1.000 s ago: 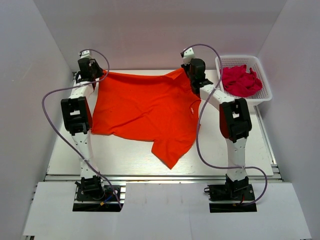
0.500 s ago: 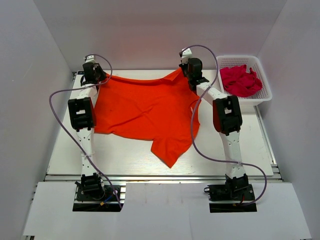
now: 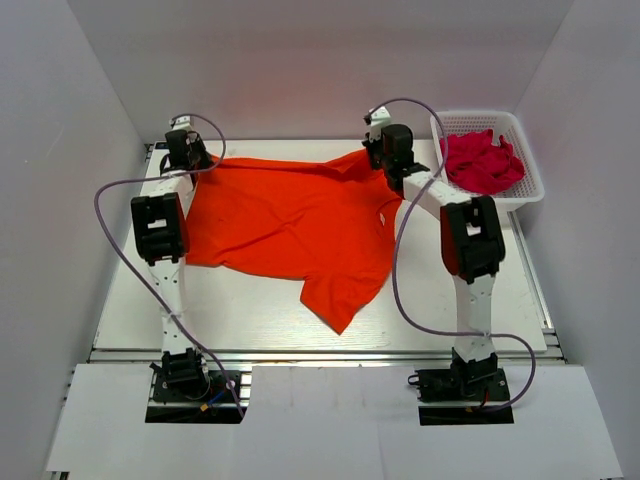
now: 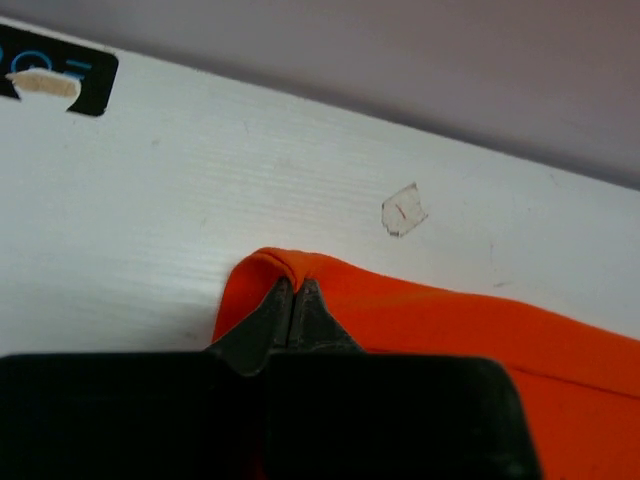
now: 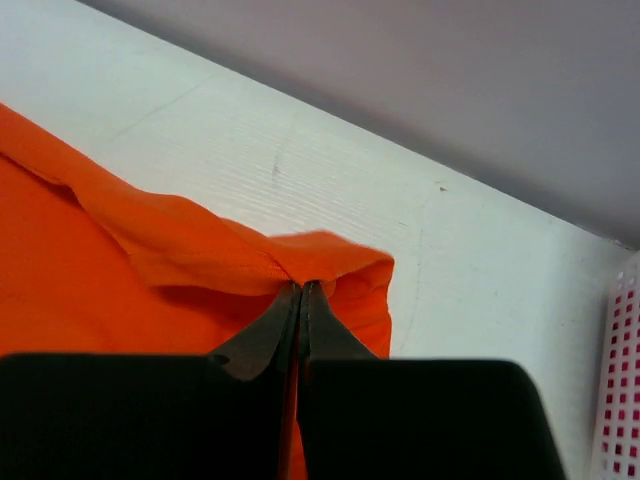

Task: Fold and stack the t-shirts
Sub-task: Grap the side of the flattened tshirt furthest away from the robot with both arms, then fold the flattened tshirt in 1/3 of the way

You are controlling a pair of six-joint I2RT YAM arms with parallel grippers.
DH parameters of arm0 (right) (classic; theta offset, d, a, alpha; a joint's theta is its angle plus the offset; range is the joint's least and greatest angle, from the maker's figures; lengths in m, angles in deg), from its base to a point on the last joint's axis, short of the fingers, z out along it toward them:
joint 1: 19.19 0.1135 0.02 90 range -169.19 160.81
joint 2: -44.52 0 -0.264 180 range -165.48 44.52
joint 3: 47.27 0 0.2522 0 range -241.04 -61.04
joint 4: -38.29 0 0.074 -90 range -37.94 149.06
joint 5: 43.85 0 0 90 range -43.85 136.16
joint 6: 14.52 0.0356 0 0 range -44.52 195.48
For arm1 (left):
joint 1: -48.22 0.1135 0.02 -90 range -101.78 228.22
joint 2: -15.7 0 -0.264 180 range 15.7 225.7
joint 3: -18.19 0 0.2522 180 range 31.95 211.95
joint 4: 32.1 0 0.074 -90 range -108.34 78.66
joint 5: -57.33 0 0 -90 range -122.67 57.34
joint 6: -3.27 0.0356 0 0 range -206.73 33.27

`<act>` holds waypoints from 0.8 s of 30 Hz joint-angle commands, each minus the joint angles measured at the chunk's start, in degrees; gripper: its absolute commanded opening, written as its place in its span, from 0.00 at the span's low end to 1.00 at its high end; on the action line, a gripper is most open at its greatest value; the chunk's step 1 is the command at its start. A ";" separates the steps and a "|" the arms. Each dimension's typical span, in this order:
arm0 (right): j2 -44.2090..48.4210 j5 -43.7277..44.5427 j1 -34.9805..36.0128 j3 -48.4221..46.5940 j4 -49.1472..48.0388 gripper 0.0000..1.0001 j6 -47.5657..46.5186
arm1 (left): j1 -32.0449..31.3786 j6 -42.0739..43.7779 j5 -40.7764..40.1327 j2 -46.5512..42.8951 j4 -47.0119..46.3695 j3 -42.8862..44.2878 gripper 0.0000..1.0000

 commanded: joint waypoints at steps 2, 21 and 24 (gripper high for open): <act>11.07 -2.67 0.82 8.83 -4.54 0.00 4.95 | -0.26 1.92 -2.36 -13.53 -2.32 -9.60 0.00; 36.39 9.73 7.84 39.25 0.37 0.00 13.20 | -0.26 0.78 -9.92 -36.22 0.84 -37.64 0.00; 37.97 10.25 8.99 42.06 1.95 0.00 16.20 | -0.26 0.78 -10.44 -37.81 1.45 -41.25 0.00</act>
